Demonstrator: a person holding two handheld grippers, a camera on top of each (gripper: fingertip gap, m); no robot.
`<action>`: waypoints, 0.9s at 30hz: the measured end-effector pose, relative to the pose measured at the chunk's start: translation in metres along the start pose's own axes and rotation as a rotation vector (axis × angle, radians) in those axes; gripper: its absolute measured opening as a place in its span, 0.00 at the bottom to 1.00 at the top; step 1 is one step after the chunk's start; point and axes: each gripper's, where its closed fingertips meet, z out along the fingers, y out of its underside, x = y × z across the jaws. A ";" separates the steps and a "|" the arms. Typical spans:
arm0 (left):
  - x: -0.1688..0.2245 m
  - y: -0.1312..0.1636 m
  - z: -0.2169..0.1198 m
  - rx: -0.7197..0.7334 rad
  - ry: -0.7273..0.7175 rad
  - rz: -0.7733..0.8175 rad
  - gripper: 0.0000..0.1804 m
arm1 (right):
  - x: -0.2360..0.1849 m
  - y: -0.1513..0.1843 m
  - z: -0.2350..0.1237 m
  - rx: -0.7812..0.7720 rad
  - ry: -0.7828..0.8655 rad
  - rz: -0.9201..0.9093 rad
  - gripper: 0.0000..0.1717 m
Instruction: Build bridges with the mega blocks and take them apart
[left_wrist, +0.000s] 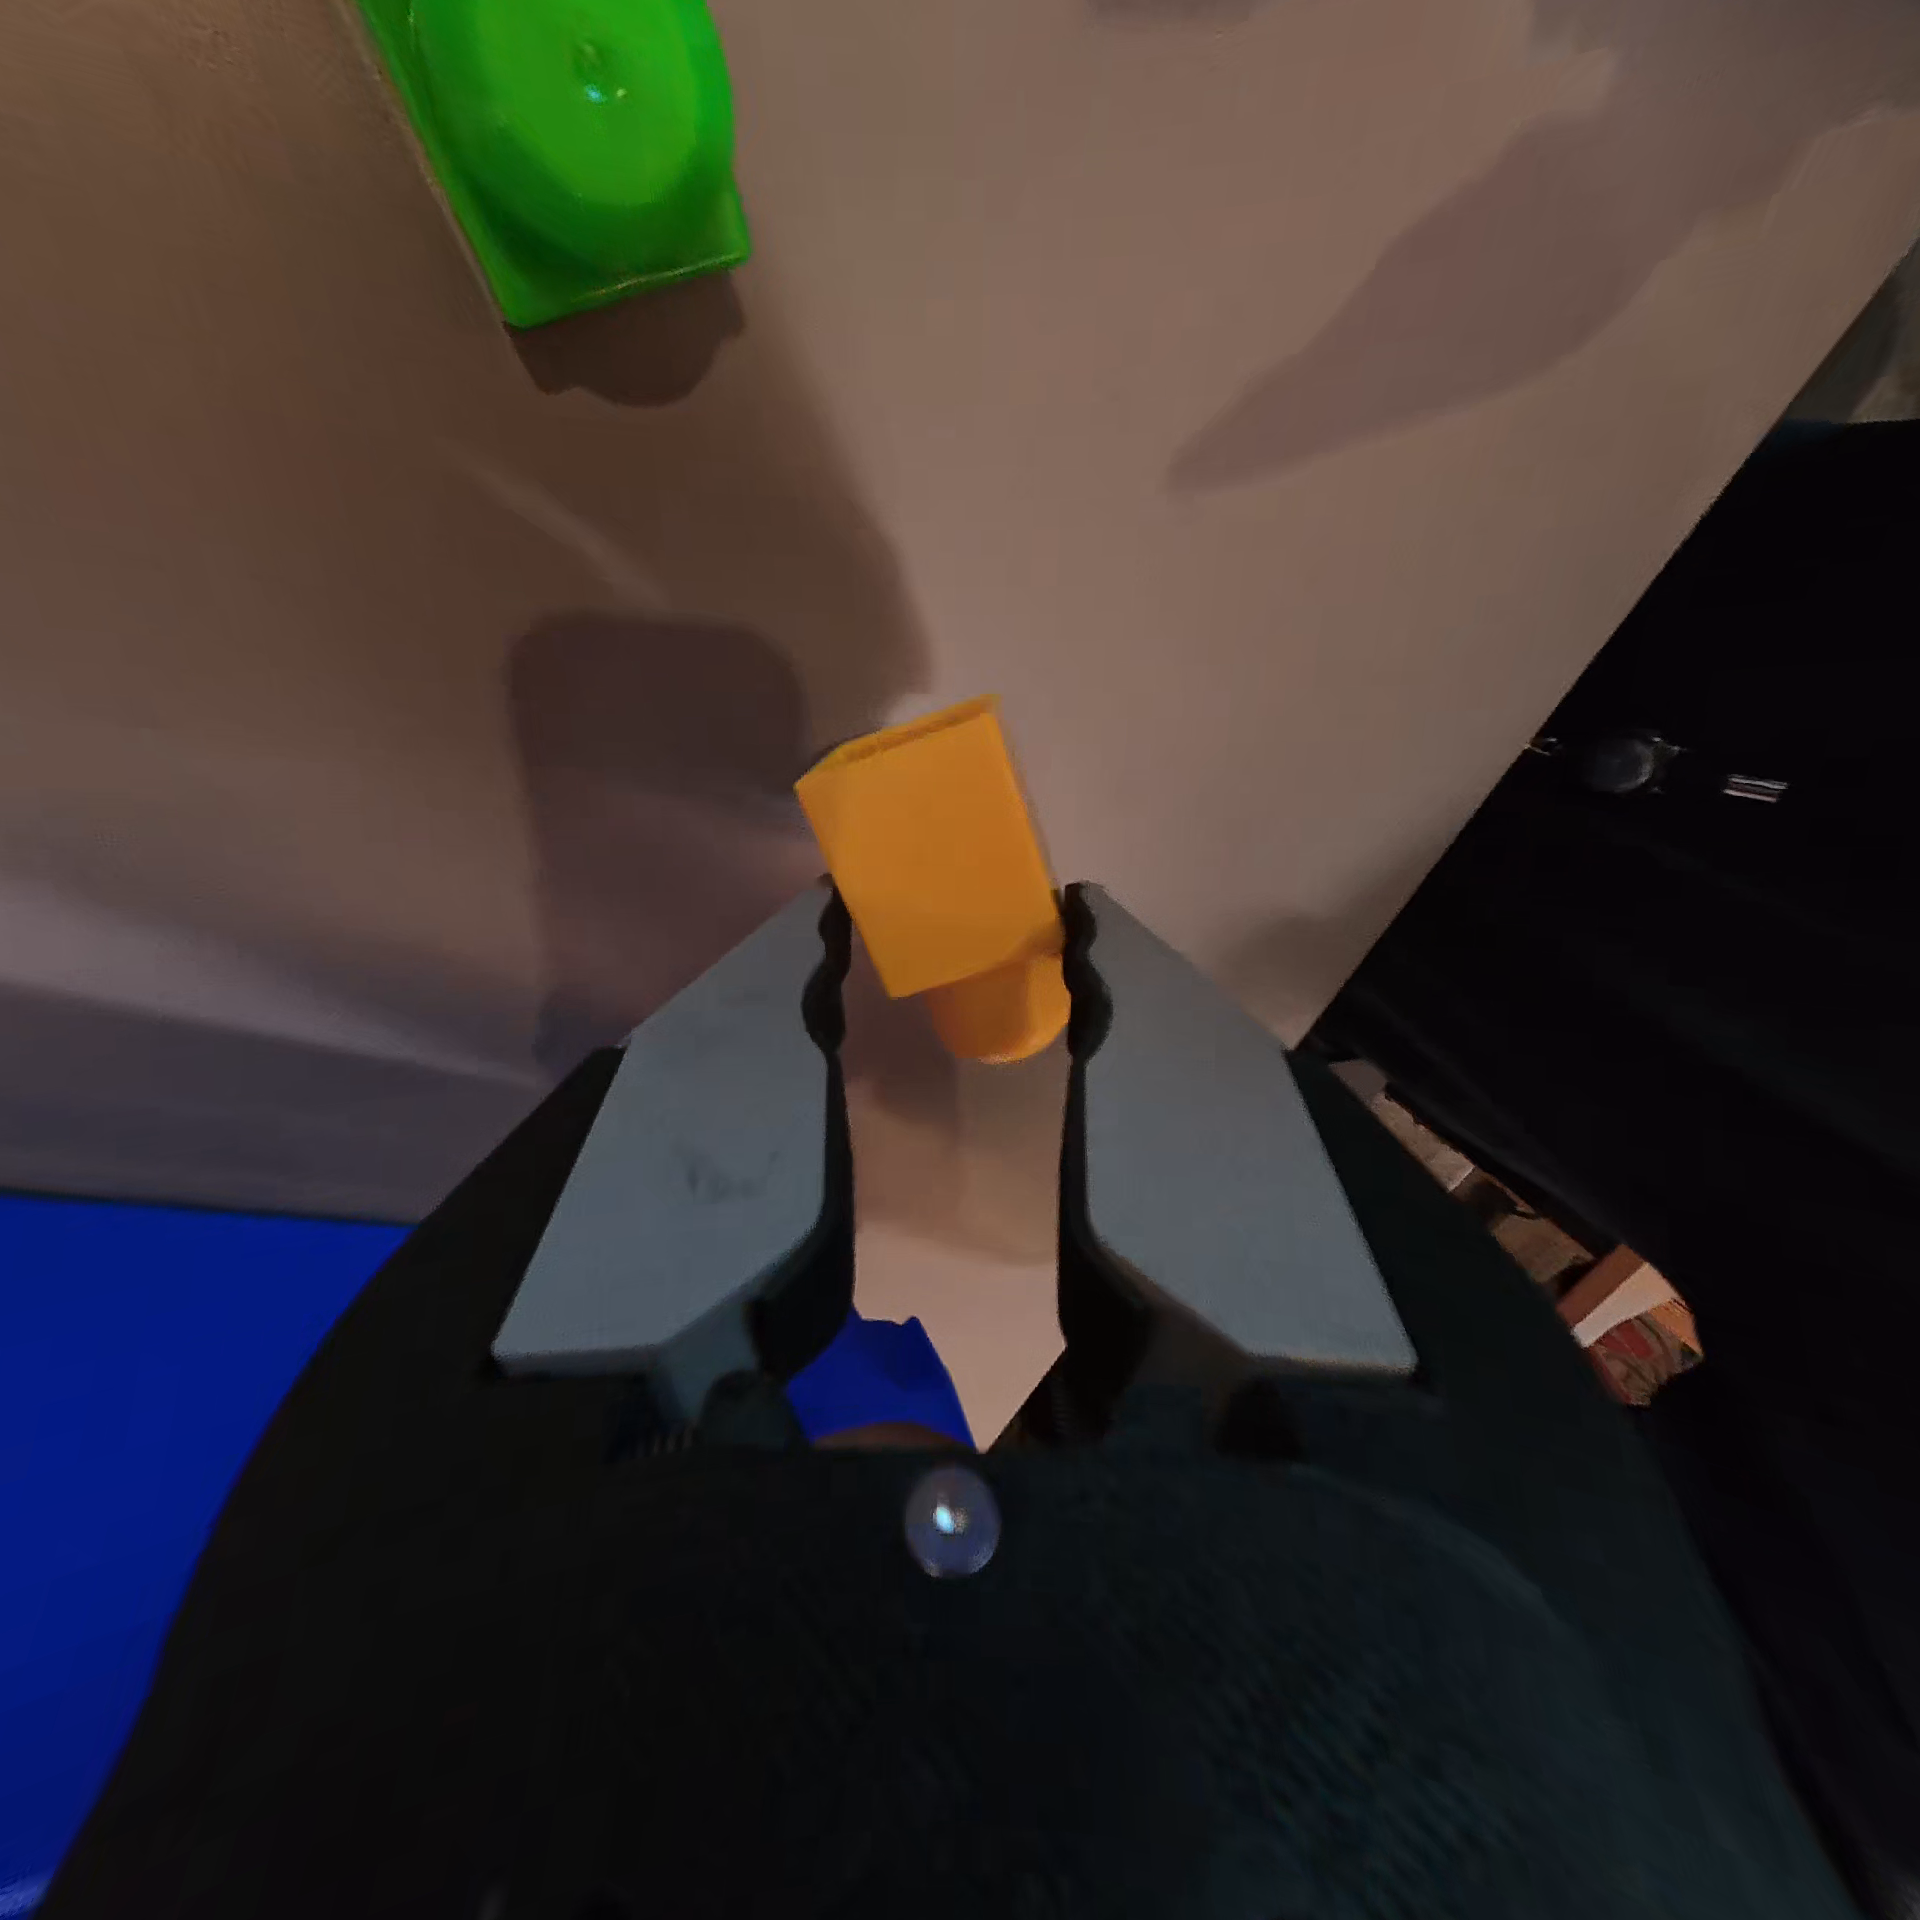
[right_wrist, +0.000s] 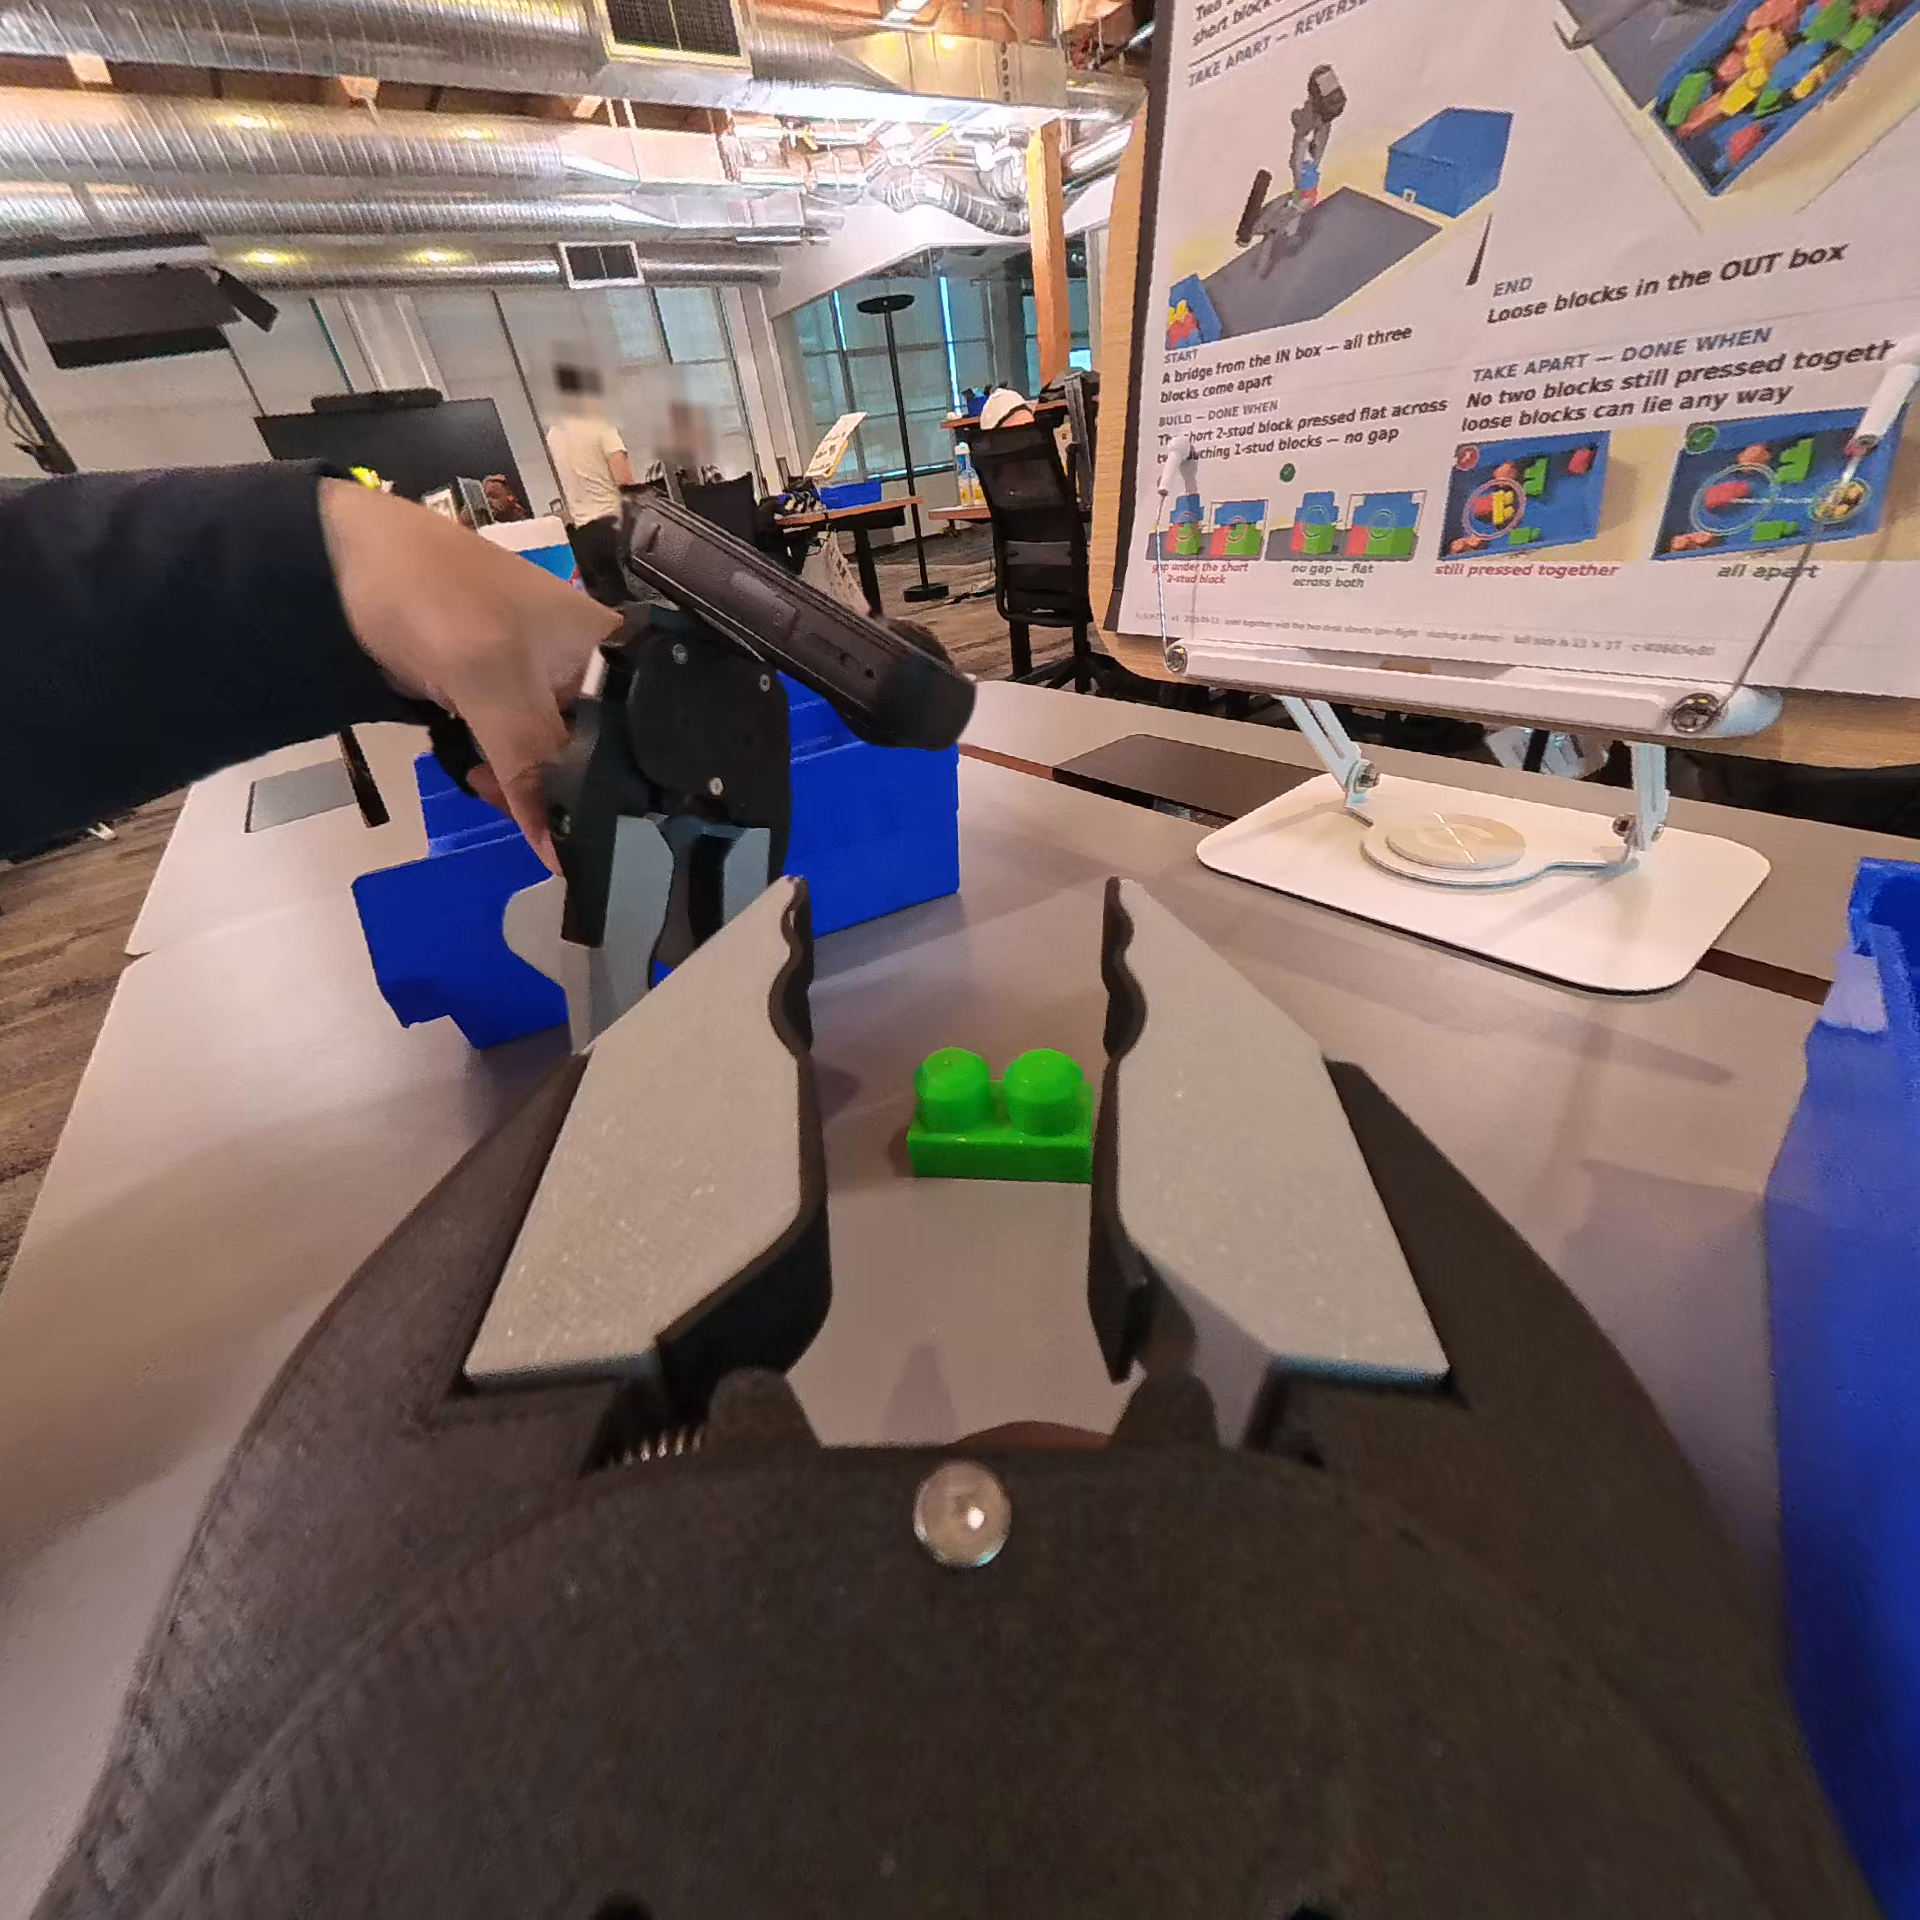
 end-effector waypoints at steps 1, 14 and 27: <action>-0.002 0.001 0.000 -0.009 -0.011 -0.005 0.22 | -0.001 0.000 0.000 -0.001 -0.002 -0.005 0.31; -0.009 -0.002 0.015 0.095 -0.096 0.021 0.22 | -0.002 0.000 0.000 -0.002 -0.003 -0.013 0.30; -0.017 0.024 0.005 0.418 -0.520 -0.096 0.24 | -0.001 0.002 0.002 -0.012 0.000 -0.019 0.30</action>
